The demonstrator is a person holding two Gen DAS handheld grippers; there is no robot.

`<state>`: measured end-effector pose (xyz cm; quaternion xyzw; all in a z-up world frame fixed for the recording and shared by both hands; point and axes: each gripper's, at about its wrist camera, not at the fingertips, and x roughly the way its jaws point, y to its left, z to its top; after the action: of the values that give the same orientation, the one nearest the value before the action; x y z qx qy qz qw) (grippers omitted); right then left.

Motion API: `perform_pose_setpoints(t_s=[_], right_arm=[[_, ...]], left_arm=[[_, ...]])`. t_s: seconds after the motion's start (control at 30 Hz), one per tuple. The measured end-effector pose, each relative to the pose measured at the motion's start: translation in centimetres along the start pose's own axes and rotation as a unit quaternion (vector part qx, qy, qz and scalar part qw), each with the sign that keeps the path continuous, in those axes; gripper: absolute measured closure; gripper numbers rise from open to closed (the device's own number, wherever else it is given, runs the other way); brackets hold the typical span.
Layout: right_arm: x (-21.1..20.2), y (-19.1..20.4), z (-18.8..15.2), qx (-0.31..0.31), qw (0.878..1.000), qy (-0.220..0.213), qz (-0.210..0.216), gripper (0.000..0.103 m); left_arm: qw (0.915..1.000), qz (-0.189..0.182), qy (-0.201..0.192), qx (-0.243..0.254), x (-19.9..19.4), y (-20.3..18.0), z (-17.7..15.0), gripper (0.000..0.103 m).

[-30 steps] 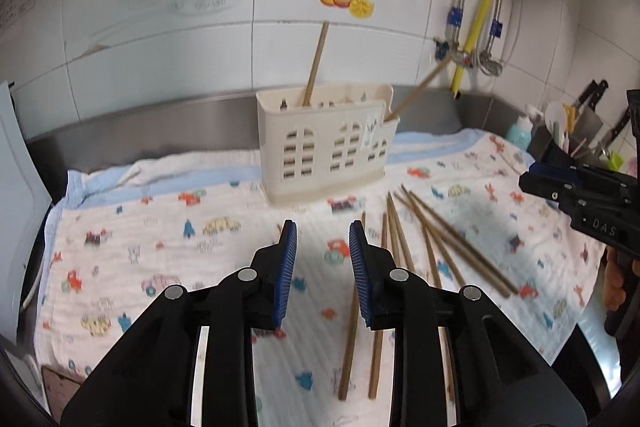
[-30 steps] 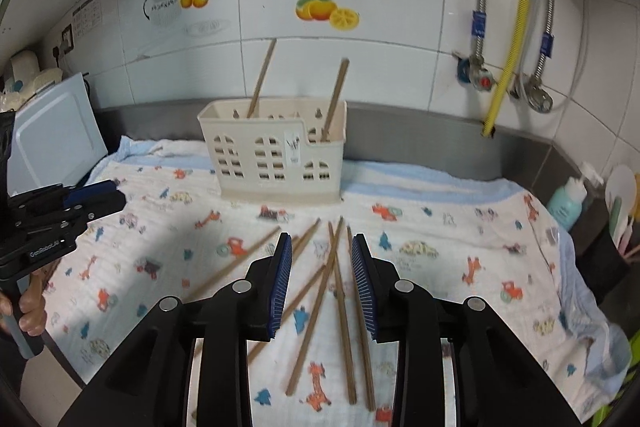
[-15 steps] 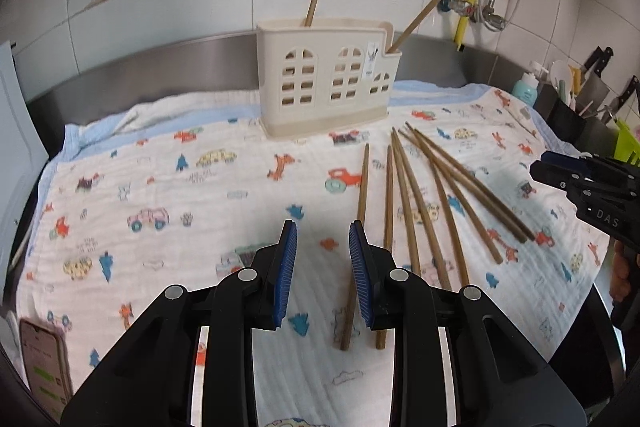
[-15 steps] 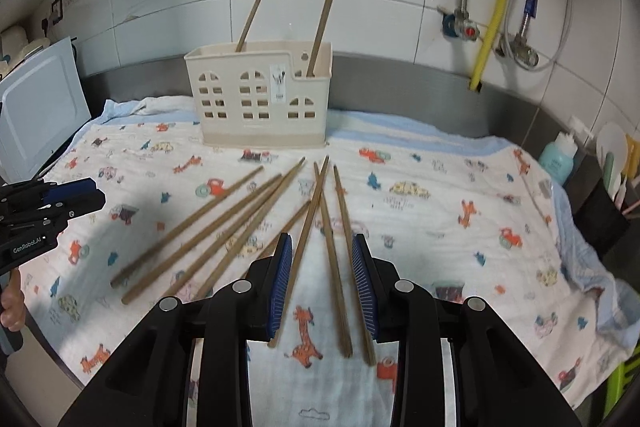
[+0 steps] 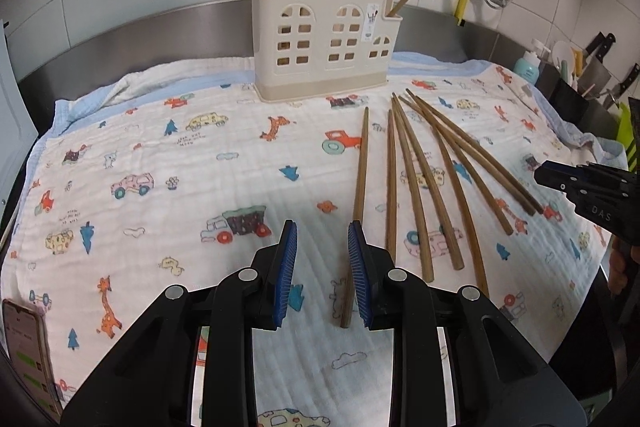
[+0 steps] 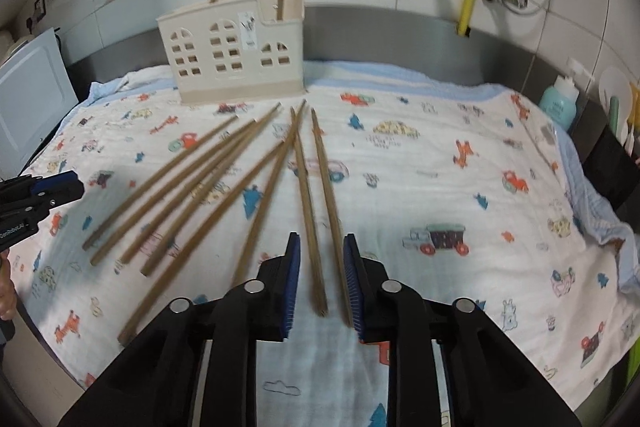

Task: Organize utensils
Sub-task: 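Move the left tool back and grasp a chopstick while the right tool grasps another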

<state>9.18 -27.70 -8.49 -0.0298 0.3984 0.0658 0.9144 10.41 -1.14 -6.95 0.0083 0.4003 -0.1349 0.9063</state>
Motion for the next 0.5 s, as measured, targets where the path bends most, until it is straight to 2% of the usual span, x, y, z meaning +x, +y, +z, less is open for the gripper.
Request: perform_pose_setpoints(t_s=[0.5], right_arm=[[4.0, -1.5, -0.3, 0.019, 0.999, 0.035, 0.014, 0.090]], left_arm=[[0.9994, -0.016, 0.027, 0.015, 2.7, -0.9, 0.0, 0.077]])
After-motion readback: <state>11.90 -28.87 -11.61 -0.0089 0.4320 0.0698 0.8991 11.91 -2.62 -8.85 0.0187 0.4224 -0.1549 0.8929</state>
